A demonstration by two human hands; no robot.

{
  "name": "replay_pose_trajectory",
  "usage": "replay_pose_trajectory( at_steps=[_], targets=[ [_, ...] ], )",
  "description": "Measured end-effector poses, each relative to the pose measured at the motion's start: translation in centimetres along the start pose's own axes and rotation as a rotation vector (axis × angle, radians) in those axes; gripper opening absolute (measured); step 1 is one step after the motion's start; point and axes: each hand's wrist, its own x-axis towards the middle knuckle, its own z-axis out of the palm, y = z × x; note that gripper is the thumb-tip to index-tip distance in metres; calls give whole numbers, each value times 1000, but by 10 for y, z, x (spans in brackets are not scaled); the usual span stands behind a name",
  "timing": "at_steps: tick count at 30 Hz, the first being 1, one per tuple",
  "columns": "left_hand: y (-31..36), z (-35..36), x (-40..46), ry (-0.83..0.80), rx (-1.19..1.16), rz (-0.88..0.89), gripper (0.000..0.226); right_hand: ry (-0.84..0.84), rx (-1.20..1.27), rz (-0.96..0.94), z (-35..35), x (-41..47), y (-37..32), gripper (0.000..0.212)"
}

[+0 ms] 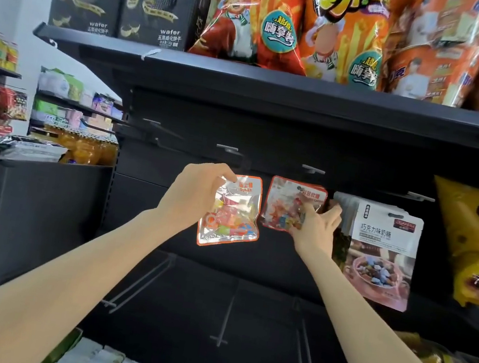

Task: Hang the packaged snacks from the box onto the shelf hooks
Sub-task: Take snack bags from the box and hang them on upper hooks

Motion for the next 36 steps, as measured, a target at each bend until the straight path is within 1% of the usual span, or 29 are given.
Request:
replay_pose_trajectory(
  at_steps=[3,5,6,7,9,12,13,15,17,20,25,30,34,36],
  targets=[
    [-8,-3,0,-1,-72,-14,27,183,-71,-76,9,-12,-1,47],
    [-13,-6,-1,-11,-113,-16,27,300,-3,-163,11,-24,-6,35],
    [-15,-6,-2,-19,-132,-13,26,302,77,-233,11,-29,-10,27],
    [-16,-7,-2,-29,-154,-9,26,258,183,-313,10,-34,-17,23],
    [-19,-7,-2,-52,-190,6,25,85,435,-403,5,-39,-35,29],
    [-21,-10,1,-59,-229,41,23,-238,726,-350,-1,-36,-64,43],
    [-22,-11,3,-47,-246,50,22,-285,781,-340,-1,-34,-70,45],
    [-27,-12,10,-6,-280,48,20,-277,835,-326,5,-27,-79,46],
    [-35,-10,18,46,-277,7,19,-231,827,-280,14,-20,-89,45],
    [-48,-3,31,98,-218,-25,21,-142,738,-208,27,-12,-102,45],
    [-57,9,40,58,-282,-1,25,-25,632,-165,34,-3,-103,46],
    [-74,15,37,53,-320,99,25,56,650,-180,52,-6,-98,46],
    [-84,26,39,7,-344,107,29,95,620,-158,64,-4,-98,48],
    [-88,33,45,-29,-338,92,31,119,565,-143,67,0,-99,48]
  ],
)
